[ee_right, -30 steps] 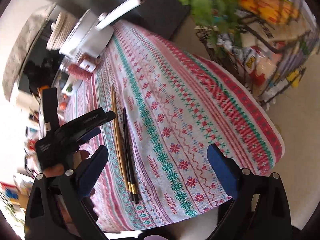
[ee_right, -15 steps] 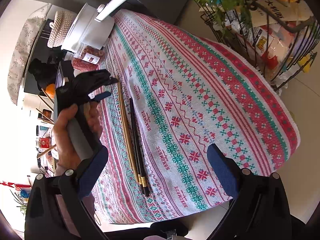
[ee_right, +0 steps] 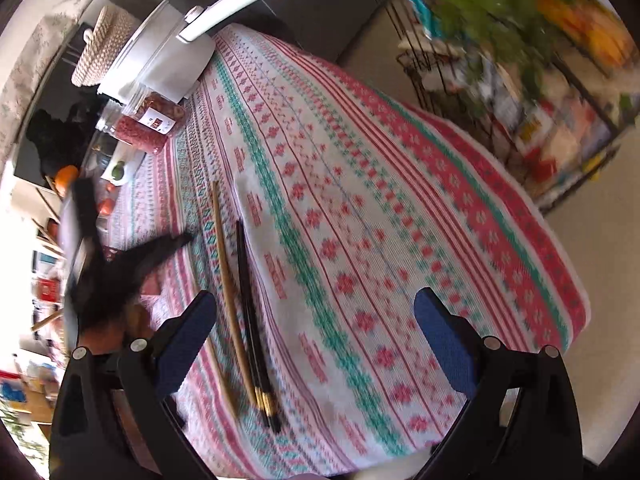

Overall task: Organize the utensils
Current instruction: 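Grasp a bamboo chopstick with the left tool while the right tool grasps another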

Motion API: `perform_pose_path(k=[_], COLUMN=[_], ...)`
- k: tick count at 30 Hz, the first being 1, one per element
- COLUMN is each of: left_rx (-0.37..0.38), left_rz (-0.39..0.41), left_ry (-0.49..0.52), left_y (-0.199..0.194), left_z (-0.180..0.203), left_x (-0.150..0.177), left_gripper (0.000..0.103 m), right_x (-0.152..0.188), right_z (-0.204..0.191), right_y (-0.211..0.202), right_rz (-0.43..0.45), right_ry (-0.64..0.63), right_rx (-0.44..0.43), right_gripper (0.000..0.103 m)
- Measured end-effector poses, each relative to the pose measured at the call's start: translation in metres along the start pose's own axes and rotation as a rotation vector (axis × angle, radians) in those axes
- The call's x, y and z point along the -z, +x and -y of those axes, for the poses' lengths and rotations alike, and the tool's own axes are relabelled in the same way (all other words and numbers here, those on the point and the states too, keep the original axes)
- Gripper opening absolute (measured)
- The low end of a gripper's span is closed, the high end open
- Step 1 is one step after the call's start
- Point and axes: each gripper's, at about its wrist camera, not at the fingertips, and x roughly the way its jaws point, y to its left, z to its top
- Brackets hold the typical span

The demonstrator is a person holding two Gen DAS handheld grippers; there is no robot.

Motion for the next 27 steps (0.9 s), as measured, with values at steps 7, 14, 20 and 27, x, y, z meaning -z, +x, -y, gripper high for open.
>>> perform_pose_path(k=[7, 14, 20, 27], left_rx=[0.005, -0.002, 0.011, 0.034], left_rz=[0.164, 0.260, 0.277, 0.316], left_ry=[0.011, -0.057, -0.102, -0.138], left_y=[-0.086, -0.127, -0.137, -0.152], left_z=[-0.042, -0.096, -0.120, -0.135], left_x=[0.068, 0.101, 0.117, 0.119], left_gripper=[0.004, 0.004, 0.004, 0.004], right_x=[-0.040, -0.054, -0.043, -0.019], right_z=[-0.078, -0.139, -0.153, -0.171], right_y=[0.040, 0.106, 0.135, 0.132], right_rz=[0.049, 0.082, 0.090, 0.103], right_ry=[-0.180, -0.338, -0.433, -0.497], right_rx=[0.100, 0.265, 0.351, 0.328], right_gripper=[0.096, 0.082, 0.038, 0.006])
